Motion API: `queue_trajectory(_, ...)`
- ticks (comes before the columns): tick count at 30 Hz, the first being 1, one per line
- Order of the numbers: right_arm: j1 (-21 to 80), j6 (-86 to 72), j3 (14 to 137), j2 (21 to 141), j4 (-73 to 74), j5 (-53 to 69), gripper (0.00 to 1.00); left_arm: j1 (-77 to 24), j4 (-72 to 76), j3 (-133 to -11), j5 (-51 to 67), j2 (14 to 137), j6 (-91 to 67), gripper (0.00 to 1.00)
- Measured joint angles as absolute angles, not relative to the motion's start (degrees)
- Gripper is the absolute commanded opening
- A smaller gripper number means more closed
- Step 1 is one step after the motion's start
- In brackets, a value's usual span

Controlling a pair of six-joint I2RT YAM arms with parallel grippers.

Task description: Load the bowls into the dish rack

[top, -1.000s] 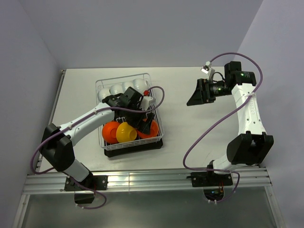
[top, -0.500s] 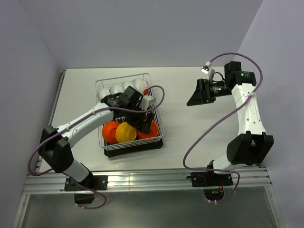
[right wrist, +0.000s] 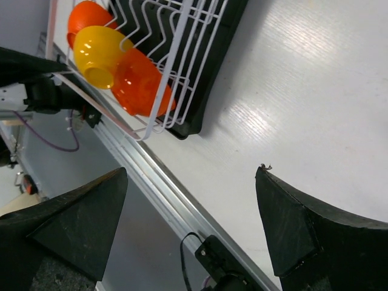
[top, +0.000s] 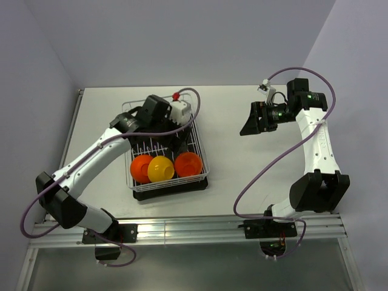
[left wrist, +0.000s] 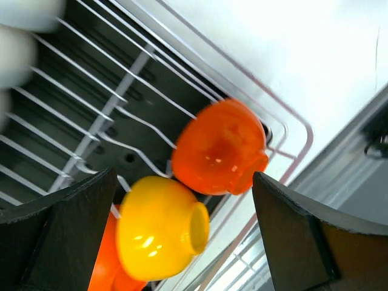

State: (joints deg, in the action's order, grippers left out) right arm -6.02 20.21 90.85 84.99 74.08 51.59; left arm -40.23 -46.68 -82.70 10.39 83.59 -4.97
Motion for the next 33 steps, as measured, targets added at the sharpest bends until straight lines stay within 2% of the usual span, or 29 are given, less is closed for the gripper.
queue_trajectory(3,-6.0,19.5,90.3,84.2,72.7,49.5,0.95,-37.4,-47.8,-87.6,9.4,83.6,-5.1,1.0)
queue_trajectory(4,-6.0,19.2,90.3,83.9,72.4,48.9,1.0,-35.7,-48.1,-90.0,9.1,84.0,-5.2,1.0)
queue_trajectory(7,-6.0,18.5,89.6,82.2,70.3,46.2,1.0,-30.3,-48.3,-96.1,9.2,85.6,-5.2,1.0)
queue_trajectory(15,-6.0,12.6,86.8,77.3,60.3,39.4,1.0,-6.5,-48.3,-102.5,19.8,91.9,-8.0,1.0)
queue_trajectory(19,-6.0,8.2,84.6,77.9,54.3,36.8,1.0,4.0,-48.4,-102.4,21.2,93.3,-7.2,0.99)
queue_trajectory(24,-6.0,4.5,81.3,80.5,48.2,32.9,1.0,11.7,-47.0,-98.0,23.3,92.1,-2.5,1.0)
queue_trajectory(29,-6.0,3.9,74.9,80.8,43.4,28.0,1.0,17.9,-45.0,-86.7,23.3,91.1,2.4,0.99)
queue_trajectory(33,-5.9,4.7,68.7,80.8,40.4,25.3,1.0,18.6,-42.9,-76.9,22.0,89.6,5.2,0.99)
